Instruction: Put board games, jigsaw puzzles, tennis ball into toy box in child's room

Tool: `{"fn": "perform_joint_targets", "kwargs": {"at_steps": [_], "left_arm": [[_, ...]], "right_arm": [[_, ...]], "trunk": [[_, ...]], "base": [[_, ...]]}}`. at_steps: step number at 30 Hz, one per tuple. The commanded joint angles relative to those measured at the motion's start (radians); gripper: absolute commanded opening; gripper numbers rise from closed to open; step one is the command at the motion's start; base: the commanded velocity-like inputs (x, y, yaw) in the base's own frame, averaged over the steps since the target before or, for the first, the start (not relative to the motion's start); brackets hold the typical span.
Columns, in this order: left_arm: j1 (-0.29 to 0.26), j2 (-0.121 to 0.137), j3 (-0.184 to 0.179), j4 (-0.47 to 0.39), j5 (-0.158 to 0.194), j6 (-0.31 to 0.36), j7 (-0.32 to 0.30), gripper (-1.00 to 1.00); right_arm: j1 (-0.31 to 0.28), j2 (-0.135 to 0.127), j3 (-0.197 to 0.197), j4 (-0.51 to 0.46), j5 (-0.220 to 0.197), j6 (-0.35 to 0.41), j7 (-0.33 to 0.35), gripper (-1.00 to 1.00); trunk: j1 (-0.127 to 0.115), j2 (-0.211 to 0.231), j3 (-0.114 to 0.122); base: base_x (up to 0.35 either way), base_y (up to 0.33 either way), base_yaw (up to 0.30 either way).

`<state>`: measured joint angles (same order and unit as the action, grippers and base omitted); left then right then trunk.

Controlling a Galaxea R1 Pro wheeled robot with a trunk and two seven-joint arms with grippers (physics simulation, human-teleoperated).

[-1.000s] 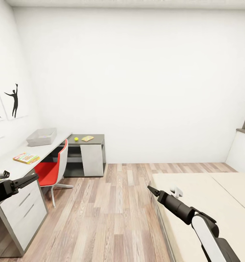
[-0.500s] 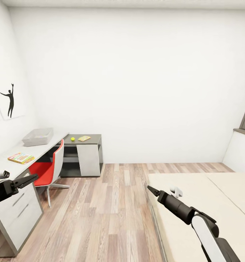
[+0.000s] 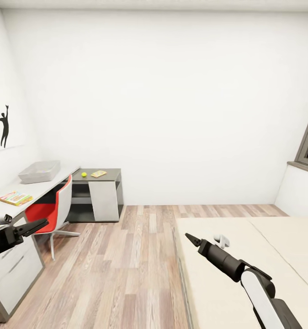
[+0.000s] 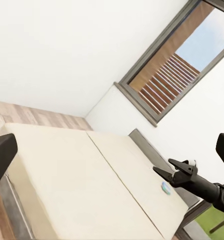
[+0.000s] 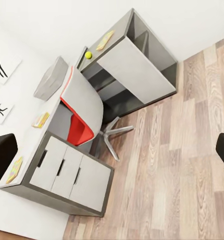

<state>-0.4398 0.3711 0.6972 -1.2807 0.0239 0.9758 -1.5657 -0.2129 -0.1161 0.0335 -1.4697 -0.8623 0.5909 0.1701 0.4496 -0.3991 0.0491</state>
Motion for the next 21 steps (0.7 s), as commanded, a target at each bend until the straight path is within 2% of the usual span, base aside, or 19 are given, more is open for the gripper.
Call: {"fn": "perform_joint_targets", "kwargs": {"at_steps": [1, 21], "left_arm": [[0.000, 0.000, 0.000, 0.000, -0.002, 0.011, -0.005, 1.00], [0.000, -0.001, -0.001, 0.000, -0.002, 0.011, -0.005, 1.00]], "right_arm": [[0.000, 0.000, 0.000, 0.000, -0.001, 0.003, 0.001, 1.00], [0.000, 0.000, 0.000, 0.000, -0.001, 0.003, 0.000, 1.00]], "trunk": [[0.000, -0.001, 0.000], [0.000, -0.001, 0.000]], "base": [[0.000, -0.298, 0.000], [0.000, -0.297, 0.000]]}}
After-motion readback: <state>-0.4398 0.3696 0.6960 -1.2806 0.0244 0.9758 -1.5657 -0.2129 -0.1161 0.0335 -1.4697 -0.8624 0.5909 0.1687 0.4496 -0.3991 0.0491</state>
